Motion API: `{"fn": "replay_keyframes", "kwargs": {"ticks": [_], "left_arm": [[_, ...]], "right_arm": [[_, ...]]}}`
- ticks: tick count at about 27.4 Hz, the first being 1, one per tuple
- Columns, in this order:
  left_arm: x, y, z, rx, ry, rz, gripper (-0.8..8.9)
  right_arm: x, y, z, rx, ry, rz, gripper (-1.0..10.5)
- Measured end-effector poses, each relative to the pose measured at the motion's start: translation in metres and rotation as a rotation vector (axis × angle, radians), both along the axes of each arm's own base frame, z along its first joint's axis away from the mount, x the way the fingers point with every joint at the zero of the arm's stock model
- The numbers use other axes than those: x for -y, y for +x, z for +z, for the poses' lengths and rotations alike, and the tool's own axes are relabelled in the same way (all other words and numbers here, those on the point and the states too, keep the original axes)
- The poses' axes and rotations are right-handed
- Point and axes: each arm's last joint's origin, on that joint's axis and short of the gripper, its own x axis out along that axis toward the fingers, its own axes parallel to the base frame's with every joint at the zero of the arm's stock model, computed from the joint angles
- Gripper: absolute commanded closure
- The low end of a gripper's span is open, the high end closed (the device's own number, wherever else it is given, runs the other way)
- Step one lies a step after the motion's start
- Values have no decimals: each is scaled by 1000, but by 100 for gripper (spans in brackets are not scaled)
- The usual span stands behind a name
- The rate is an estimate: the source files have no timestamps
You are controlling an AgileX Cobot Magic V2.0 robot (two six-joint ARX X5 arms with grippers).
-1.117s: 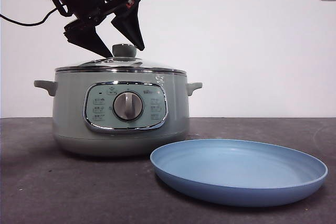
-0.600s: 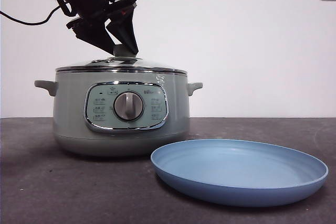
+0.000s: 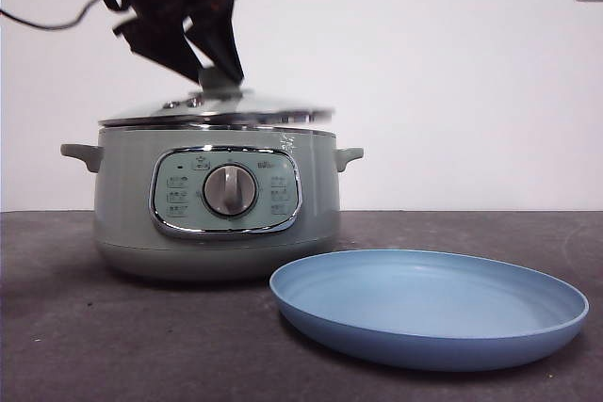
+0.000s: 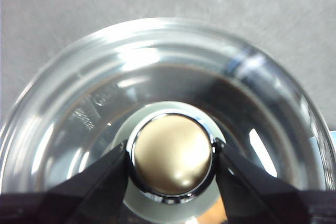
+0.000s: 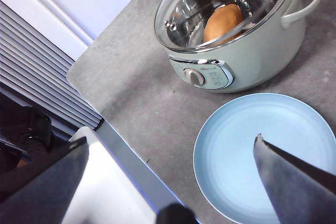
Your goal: Take the potato out from the steamer,put the potato on the plate,close the lid
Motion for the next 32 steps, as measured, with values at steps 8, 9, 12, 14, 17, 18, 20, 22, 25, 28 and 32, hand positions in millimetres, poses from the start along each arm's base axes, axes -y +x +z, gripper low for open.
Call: {"fn": "replay_keyframes", "kwargs": {"ticks": [8,9,12,14,17,18,20,22,25,28,32], "left_arm": [[-44,-84,75,95,-36,50,822],[-53,-100,84,107,-32,69,822],[-73,-142,103,150,-32,120,822],[-80,-158,107,160,-25,140,822],[-91,-184,111,155,-4,173,822],[-95,-193,111,149,2,183,822],[-101,-209,111,135,11,204,822],[-106,-221,111,128,13,217,822],[-111,-236,112,133,-1,230,822],[-115,-247,114,154,-20,236,822],[-118,-255,113,143,-19,239,822]], "right_arm": [[-24,40,5,41,55,2,320],[-32,48,6,35,43,-2,320],[-59,71,12,18,-6,10,320],[-73,82,16,18,-28,18,320],[-100,103,22,21,-66,28,321],[-110,111,23,24,-80,29,321],[-131,125,25,29,-117,30,321],[-149,137,24,27,-154,30,321],[-180,157,18,31,-226,22,322],[-209,174,5,45,-298,11,322],[-240,190,-21,46,-387,-3,326]]}}
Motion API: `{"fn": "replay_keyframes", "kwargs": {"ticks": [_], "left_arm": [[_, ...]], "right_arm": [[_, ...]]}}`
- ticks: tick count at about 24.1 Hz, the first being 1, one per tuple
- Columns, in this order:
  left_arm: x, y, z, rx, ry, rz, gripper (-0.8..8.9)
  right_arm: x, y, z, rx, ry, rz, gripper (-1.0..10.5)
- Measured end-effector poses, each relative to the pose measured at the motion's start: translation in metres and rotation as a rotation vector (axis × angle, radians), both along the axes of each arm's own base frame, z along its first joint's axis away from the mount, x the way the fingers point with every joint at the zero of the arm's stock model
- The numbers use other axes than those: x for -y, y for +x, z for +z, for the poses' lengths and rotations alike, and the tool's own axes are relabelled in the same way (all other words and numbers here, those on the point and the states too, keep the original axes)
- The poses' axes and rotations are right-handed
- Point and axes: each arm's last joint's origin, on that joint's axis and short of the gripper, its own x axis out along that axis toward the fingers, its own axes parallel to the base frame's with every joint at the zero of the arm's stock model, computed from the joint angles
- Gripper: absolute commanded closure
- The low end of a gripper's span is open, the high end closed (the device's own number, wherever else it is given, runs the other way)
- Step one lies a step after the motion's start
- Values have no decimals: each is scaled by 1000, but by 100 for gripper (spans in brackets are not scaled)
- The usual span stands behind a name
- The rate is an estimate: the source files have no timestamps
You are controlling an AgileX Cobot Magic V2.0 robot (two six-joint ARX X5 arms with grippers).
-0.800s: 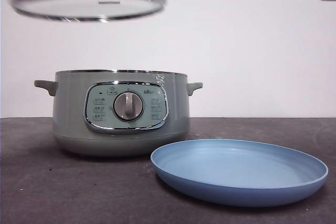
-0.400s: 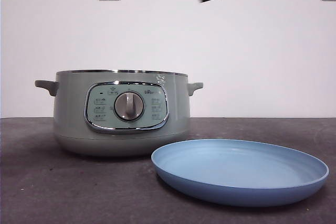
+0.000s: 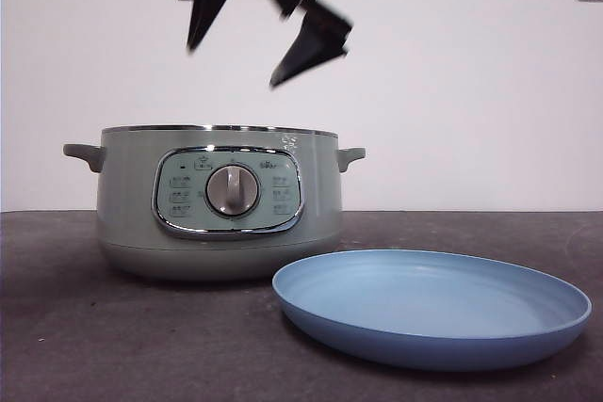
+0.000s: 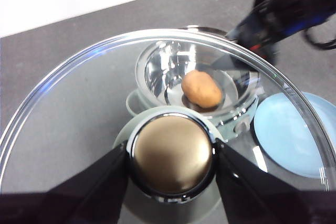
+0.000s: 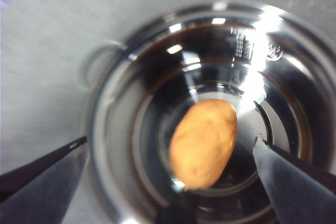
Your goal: Take the potato out from the steamer,put the potato on the plate,close the lid
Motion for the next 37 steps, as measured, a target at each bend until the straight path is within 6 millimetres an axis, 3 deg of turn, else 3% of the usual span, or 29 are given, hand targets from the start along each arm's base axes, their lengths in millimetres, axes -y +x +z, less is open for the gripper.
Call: {"fn": "replay_keyframes", "kwargs": {"ticks": [5,9,23,27,29,35,37], "left_arm": [[-1,-3,-2,-25,7,1,822],[-1,-2,-2,-26,8,1,822],[0,-1,-2,-29,8,0,822],[0,-1,-2,-29,8,0,822],[0,-1,-2,-29,8,0,822],[0,-1,-2,-29,8,0,822],[0,-1,-2,-29,8,0,822]], "right_arm": [[-18,12,-36,-9,-89,-30,327],[-23,19,-55,-22,-122,-42,354],[-36,31,-85,5,-152,-48,364],[-38,30,-89,-6,-166,-48,697],[-37,30,-90,-14,-175,-48,928],[-37,30,-88,-10,-173,-48,958],[-34,27,-77,4,-162,-47,958]]}}
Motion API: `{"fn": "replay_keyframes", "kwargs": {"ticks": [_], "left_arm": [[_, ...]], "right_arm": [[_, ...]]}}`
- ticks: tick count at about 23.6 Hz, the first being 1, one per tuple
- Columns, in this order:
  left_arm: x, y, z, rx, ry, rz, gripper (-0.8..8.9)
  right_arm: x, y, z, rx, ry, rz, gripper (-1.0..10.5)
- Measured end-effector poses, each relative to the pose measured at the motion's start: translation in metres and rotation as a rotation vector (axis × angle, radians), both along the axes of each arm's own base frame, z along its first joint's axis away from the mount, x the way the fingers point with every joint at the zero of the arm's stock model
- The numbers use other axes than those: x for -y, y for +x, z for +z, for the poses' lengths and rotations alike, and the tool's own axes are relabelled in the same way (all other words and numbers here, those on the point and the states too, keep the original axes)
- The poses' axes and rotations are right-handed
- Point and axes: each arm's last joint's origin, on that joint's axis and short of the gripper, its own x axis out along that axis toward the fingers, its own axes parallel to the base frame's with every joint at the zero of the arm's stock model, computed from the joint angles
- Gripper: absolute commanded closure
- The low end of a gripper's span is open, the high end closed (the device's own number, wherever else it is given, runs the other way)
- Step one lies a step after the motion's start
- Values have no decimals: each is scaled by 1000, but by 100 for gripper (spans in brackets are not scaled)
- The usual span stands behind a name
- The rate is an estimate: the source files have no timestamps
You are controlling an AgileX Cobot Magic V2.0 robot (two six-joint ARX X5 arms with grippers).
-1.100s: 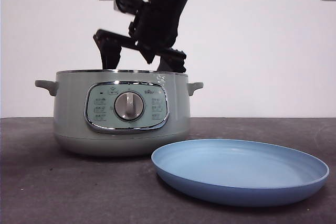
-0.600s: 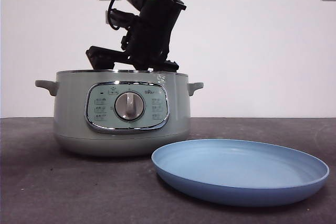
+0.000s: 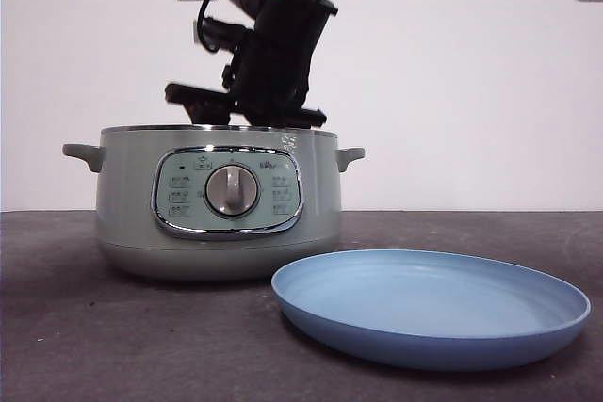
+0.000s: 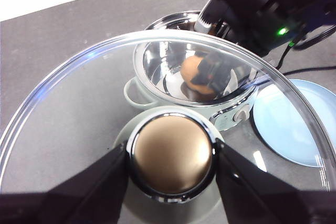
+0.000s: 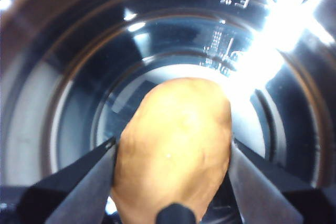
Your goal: Take the potato out from the steamer,put the potato on the plate,close the lid
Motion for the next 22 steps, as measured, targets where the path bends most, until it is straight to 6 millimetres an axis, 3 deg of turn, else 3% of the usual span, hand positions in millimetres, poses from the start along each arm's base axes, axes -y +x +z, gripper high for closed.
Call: {"fn": "replay_keyframes", "kwargs": {"ticks": [3,6,10,15,22], "left_arm": [[0,0,0,0,0,0,822],[0,0,1,9,-4,-2,822],[2,2,4,33,-38,-41,822],[2,2,4,32,-41,-47,822],[2,2,4,32,-41,-47,822]], "right_arm": [[15,-16,49,61,49,6,958],[44,-48,107,99,72,14,959],[81,-86,141,59,-23,-14,959],[107,-115,153,17,-75,-6,960],[125,-135,104,-3,-79,-19,959]]}}
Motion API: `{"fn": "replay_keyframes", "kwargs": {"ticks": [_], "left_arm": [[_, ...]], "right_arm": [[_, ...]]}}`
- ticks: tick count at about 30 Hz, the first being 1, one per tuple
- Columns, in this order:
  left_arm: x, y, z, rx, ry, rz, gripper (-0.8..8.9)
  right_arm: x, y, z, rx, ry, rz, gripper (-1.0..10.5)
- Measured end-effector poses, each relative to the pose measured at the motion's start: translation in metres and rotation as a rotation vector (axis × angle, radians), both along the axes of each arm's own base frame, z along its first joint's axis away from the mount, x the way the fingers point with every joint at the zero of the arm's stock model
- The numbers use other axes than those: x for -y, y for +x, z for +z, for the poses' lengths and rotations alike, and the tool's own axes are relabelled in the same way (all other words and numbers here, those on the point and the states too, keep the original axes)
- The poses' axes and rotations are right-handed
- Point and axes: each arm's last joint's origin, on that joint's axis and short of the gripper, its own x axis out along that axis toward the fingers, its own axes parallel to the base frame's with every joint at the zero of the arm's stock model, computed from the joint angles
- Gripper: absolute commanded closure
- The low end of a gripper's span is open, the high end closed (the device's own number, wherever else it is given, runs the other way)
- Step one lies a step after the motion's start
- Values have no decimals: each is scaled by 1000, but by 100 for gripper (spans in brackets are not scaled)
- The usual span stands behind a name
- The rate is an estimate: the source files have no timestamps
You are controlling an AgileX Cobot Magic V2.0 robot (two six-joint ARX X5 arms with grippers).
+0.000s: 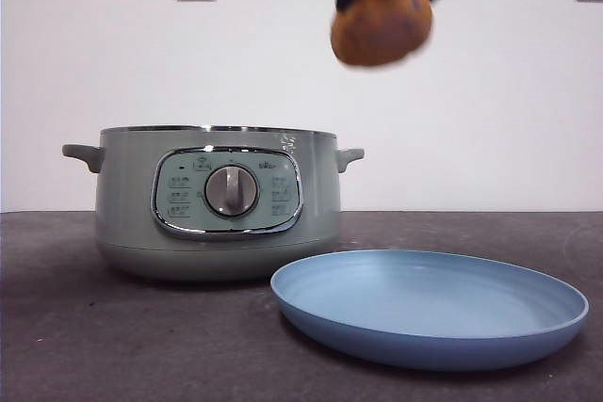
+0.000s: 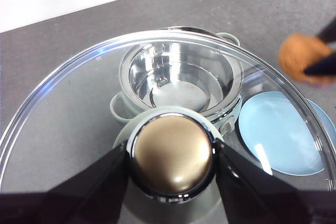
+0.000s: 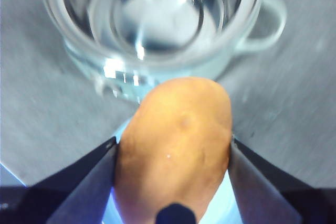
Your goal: Take the potato out from the steamer,put the potato on the plate,close the lid
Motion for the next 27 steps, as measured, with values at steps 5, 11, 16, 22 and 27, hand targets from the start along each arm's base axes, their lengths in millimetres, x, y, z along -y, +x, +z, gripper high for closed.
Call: {"fn": "replay_keyframes", "kwargs": {"ticks": [5,11,16,22,27], "left_arm": [[0,0,0,0,0,0,822],[0,0,0,0,0,0,822],[0,0,0,0,0,0,822],[0,0,0,-1,1,0,822],[0,1,0,-2,1,0,822]], "right_arm": [[12,-13,-46,-27,-5,-20,959],[15,-17,-98,-49,0,-34,959],[17,-19,-127,-21,37,-44,959],[25,-21,-151,-27,34,-64,959],[30,-21,-162,-59,7,-84,959]]}}
